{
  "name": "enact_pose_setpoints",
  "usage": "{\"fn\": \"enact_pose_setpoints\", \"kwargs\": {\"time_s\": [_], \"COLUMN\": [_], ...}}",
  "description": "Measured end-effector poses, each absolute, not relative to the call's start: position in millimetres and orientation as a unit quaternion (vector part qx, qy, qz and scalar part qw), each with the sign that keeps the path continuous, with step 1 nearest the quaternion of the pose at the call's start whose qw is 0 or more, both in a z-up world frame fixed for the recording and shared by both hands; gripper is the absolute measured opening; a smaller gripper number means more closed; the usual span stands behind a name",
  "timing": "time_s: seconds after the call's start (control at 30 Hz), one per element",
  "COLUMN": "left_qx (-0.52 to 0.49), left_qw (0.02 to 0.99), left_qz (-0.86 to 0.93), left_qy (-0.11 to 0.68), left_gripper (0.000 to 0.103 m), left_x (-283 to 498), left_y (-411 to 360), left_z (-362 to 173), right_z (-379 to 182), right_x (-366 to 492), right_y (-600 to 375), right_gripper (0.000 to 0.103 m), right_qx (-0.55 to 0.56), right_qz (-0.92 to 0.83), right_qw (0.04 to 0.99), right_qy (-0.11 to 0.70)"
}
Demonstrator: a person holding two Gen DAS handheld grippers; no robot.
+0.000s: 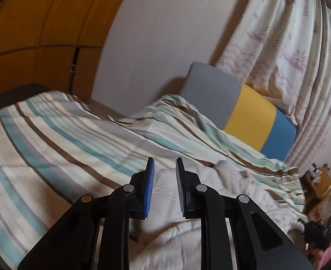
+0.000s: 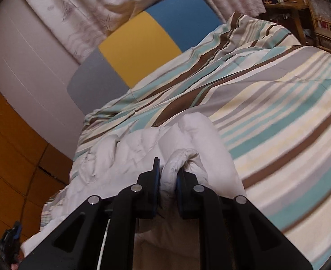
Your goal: Fold large clothes
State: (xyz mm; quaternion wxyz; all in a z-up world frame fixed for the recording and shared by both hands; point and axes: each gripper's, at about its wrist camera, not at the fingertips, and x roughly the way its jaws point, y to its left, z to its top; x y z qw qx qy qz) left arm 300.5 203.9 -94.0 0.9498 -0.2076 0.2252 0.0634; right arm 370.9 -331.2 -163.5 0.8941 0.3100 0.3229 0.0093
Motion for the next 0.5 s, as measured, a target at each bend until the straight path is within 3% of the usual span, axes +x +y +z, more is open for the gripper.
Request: {"fn": "enact_pose_setpoints", "kwargs": {"time_s": [0.03, 0.1, 0.13, 0.17, 0.2, 0.23, 0.27, 0.4, 0.5], "left_qx": [-0.194, -0.184, -0.189, -0.193, -0.194, -0.197, -0.202, -0.212, -0.203], "left_qw": [0.951, 0.949, 0.948, 0.947, 0.947, 0.946, 0.947, 0.939, 0.933], "left_qz": [0.064, 0.057, 0.039, 0.025, 0.02, 0.017, 0.01, -0.051, -0.08], "left_qy": [0.233, 0.248, 0.252, 0.254, 0.256, 0.256, 0.251, 0.266, 0.285], "left_gripper": [0.018, 0.018, 0.019, 0.024, 0.051, 0.081, 0.086, 0.087, 0.092], "left_x": [296.7, 287.8, 279.2, 270.8, 265.0, 256.7, 247.5, 223.7, 218.4], "left_y": [206.9, 210.1, 212.0, 212.7, 212.1, 211.2, 209.9, 194.8, 177.1], "left_z": [-98.4, -108.6, -116.0, -122.6, -127.7, -134.1, -139.9, -163.7, -177.1], "right_z": [-166.1, -166.3, -164.4, -159.5, -152.8, -147.6, -143.4, -151.7, -178.4], "right_x": [377.6, 381.3, 378.9, 371.1, 359.1, 346.6, 335.9, 304.1, 294.4], "right_y": [-332.3, -333.1, -333.8, -334.7, -334.2, -335.4, -336.7, -344.2, -346.6], "right_gripper": [0.015, 0.036, 0.062, 0.081, 0.089, 0.094, 0.095, 0.101, 0.101], "right_qx": [0.304, 0.3, 0.306, 0.307, 0.298, 0.282, 0.266, 0.215, 0.21], "right_qz": [0.016, 0.034, 0.058, 0.076, 0.078, 0.073, 0.071, 0.066, 0.074], "right_qw": [0.894, 0.896, 0.896, 0.899, 0.908, 0.919, 0.928, 0.935, 0.921], "right_qy": [0.327, 0.326, 0.317, 0.303, 0.283, 0.265, 0.253, 0.274, 0.319]}}
